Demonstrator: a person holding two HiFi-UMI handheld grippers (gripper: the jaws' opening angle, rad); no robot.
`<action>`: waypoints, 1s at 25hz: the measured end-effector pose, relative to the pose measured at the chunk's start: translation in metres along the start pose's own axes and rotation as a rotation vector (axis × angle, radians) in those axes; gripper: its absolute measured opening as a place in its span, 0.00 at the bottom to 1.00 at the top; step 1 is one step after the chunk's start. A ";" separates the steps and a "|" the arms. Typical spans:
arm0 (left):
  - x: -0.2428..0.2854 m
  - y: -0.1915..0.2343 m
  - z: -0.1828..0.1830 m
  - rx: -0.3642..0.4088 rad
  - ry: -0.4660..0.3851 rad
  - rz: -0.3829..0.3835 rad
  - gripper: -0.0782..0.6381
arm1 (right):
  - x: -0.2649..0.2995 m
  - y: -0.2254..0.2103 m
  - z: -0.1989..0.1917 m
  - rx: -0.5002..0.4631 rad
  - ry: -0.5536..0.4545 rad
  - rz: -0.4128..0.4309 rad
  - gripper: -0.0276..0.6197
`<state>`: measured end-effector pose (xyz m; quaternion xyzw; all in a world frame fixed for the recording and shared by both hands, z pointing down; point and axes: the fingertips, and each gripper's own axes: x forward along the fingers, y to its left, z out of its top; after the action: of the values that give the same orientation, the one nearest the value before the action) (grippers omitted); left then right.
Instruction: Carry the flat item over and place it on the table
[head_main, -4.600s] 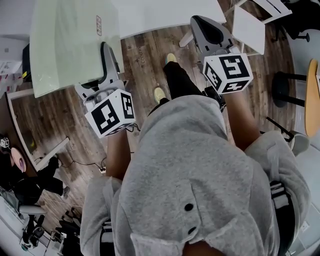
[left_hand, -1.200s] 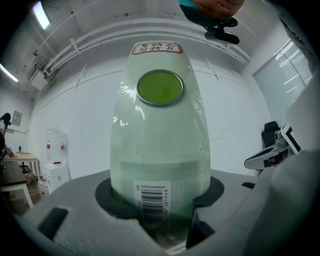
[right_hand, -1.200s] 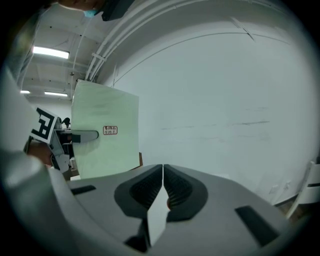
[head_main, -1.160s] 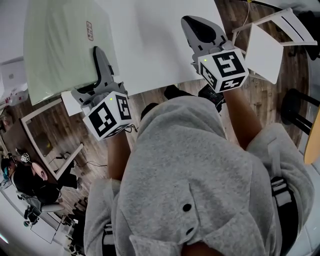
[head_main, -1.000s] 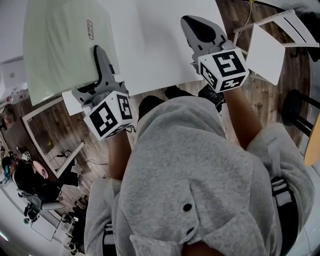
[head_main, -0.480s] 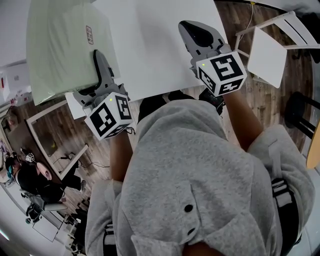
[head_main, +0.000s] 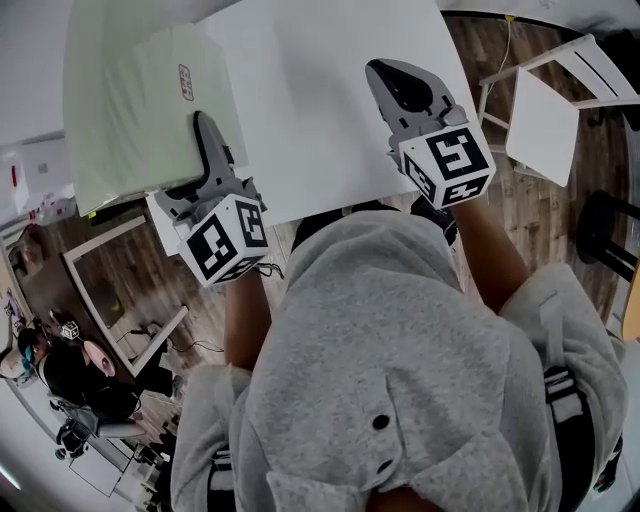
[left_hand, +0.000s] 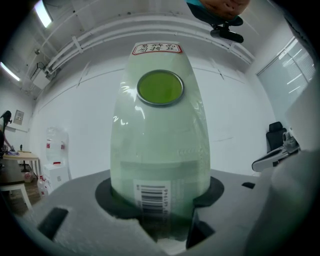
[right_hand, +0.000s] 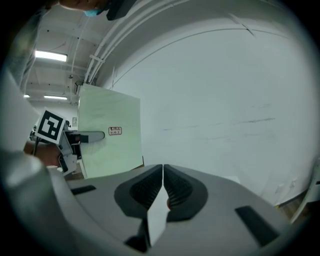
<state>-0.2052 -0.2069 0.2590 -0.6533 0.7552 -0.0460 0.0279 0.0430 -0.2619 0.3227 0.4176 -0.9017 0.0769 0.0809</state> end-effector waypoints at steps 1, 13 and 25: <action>0.004 0.005 -0.001 -0.004 -0.002 -0.002 0.48 | 0.003 0.003 0.001 -0.005 0.002 -0.003 0.09; 0.060 0.049 -0.012 -0.029 -0.003 -0.027 0.49 | 0.054 0.014 0.000 -0.030 0.059 -0.056 0.09; 0.102 0.074 -0.031 -0.055 0.011 -0.027 0.49 | 0.090 0.010 -0.010 -0.048 0.113 -0.070 0.09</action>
<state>-0.2962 -0.2965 0.2833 -0.6636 0.7475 -0.0294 0.0053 -0.0210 -0.3196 0.3509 0.4418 -0.8822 0.0761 0.1444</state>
